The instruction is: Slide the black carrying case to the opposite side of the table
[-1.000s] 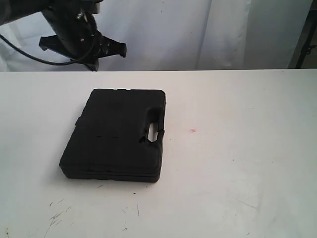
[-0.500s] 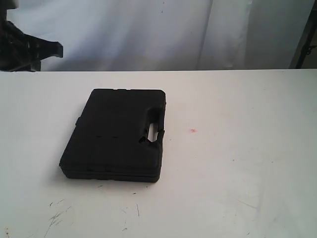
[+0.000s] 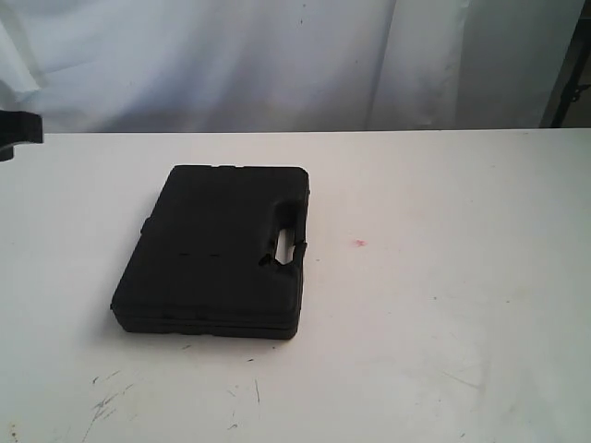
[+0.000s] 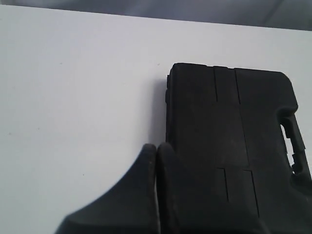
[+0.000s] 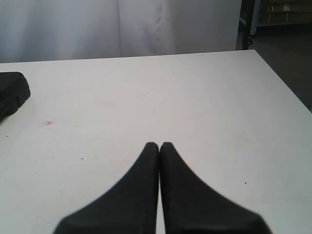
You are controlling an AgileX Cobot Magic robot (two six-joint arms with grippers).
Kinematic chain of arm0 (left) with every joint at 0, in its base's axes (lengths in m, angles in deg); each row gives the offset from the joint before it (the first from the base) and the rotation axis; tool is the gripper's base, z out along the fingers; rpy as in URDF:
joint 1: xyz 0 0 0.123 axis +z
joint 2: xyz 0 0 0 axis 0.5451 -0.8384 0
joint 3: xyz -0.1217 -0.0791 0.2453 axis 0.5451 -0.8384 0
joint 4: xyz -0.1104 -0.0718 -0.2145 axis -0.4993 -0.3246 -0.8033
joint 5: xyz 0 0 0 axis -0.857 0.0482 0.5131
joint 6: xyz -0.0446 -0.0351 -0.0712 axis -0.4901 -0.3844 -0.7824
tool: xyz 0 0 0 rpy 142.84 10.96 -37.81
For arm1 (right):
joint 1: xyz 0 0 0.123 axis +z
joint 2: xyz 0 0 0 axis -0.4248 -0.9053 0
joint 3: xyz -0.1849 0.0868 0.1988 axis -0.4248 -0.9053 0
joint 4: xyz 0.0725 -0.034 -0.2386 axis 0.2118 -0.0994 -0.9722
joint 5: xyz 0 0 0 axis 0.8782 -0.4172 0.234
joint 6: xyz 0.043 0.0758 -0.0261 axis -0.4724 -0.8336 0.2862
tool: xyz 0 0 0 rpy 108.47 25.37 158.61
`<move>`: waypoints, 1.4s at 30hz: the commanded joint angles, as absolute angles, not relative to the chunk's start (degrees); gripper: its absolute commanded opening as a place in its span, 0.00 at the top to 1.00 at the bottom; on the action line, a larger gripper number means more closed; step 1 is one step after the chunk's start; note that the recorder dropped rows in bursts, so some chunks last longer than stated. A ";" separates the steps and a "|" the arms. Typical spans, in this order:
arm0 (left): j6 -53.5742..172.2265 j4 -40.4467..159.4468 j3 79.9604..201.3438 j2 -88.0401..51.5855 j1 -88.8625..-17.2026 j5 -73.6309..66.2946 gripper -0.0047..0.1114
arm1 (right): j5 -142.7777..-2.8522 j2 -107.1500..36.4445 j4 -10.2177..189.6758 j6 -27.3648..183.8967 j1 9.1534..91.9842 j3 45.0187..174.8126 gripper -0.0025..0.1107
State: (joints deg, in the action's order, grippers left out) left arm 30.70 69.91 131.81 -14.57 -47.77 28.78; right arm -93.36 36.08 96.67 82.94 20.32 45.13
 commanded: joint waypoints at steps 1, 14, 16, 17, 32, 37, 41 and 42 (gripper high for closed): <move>29.83 70.98 127.11 -7.14 -47.64 27.86 0.96 | -92.60 36.44 96.75 83.16 19.84 45.02 0.98; 30.46 72.52 124.90 6.13 -47.64 31.17 0.96 | -92.60 36.44 96.75 83.16 19.84 45.02 0.98; 30.71 73.22 124.90 7.35 -47.64 31.17 0.96 | -92.60 36.44 96.75 83.16 19.84 45.02 0.98; 30.71 74.79 124.90 7.77 -47.64 31.17 0.96 | -92.60 36.44 96.75 83.16 19.84 45.02 0.98; 25.82 81.05 112.54 20.48 -33.76 15.07 0.96 | -92.60 36.44 96.75 83.16 19.84 45.02 0.98; 25.45 80.80 104.86 26.83 -30.58 10.65 0.96 | -92.60 36.44 96.75 83.16 19.84 45.02 0.98; 25.32 80.55 100.40 31.58 -30.58 9.78 0.96 | -92.60 36.44 96.75 83.16 19.84 45.02 0.98; 25.32 80.08 99.61 32.46 -30.58 9.77 0.96 | -92.60 36.44 96.75 83.16 19.84 45.02 0.98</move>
